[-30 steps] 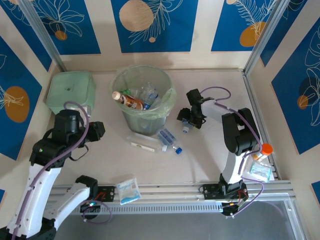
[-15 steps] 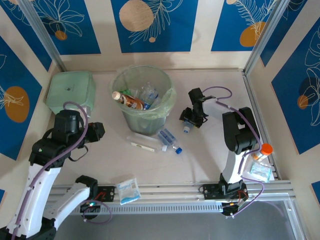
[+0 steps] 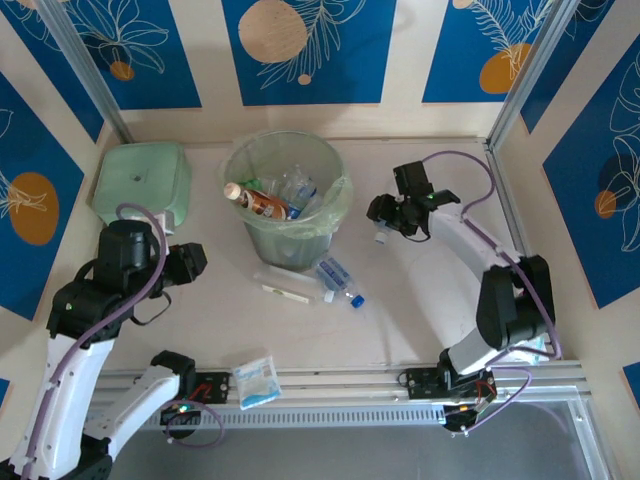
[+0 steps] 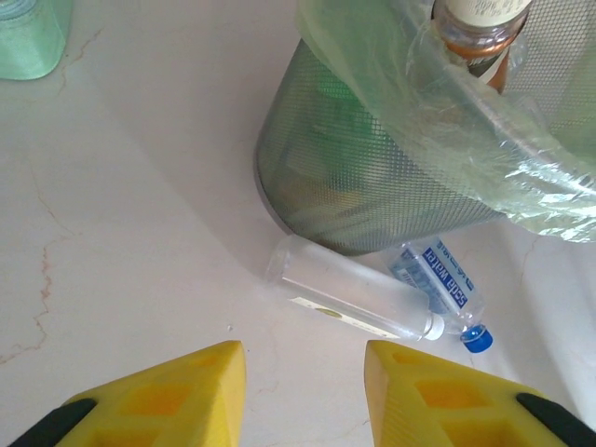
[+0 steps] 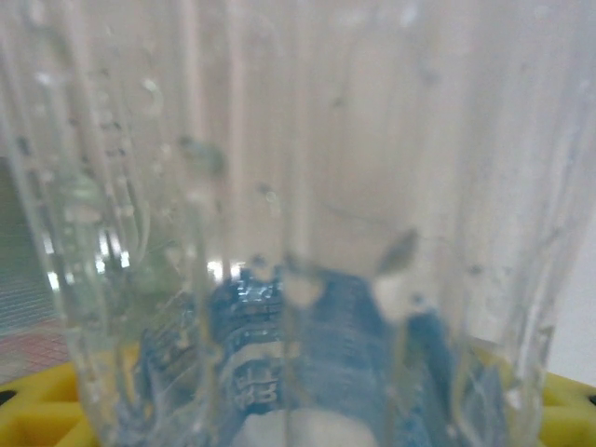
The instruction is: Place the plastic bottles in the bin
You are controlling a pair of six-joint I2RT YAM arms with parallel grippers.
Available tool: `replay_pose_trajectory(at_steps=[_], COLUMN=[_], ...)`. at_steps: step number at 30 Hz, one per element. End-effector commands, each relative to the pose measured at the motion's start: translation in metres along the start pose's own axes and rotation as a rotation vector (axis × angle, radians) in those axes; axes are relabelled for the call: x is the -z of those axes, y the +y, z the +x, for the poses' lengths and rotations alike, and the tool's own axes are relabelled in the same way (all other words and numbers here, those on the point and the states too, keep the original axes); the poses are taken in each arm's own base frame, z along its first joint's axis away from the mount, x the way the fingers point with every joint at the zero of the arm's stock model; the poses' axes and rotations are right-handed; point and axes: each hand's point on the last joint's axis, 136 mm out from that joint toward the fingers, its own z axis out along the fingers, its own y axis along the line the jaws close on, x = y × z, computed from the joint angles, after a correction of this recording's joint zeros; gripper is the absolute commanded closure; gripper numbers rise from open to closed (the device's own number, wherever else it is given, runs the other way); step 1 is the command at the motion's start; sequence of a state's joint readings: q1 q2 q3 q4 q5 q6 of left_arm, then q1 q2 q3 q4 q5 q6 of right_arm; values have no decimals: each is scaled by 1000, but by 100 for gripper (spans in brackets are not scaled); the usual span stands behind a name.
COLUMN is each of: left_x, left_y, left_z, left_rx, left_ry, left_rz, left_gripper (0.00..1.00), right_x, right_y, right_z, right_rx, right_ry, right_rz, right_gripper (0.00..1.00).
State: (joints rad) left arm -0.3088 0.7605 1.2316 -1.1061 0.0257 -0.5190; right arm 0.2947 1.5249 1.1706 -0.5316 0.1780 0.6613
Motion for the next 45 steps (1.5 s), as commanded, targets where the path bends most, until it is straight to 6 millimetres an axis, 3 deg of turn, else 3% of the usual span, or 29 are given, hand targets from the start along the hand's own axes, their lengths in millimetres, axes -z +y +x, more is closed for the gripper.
replay_pose_trajectory(at_steps=[1,11,25,30,37,40,45], left_x=[12,21,9,6,6,4,-6], left_y=[-1,-3,-12,-24,-32,-36,-34], left_z=[-2,-3,-4,-11,-27,-31,-33], left_rx=[18,23,21,29,21,16,5], left_ry=[-16,-36,-32,-74,-136,-147,-142], left_rz=[5,22,75,149,179,194,178], left_gripper=[60,59,59,59,60,60,60], right_x=[28,100,148,170,209,208,186], right_y=[7,27,54,89,165,197,246], right_z=[-4,-18,-43,-56,-72,-74,-73], right_rx=[40,83,146,202,327,377,455], right_ry=[-46,-196,-317,-379,-485,-501,-490], right_rz=[-19,-114,-175,-244,-380,-434,-517], right_gripper=[47,46,46,46,46,46,46])
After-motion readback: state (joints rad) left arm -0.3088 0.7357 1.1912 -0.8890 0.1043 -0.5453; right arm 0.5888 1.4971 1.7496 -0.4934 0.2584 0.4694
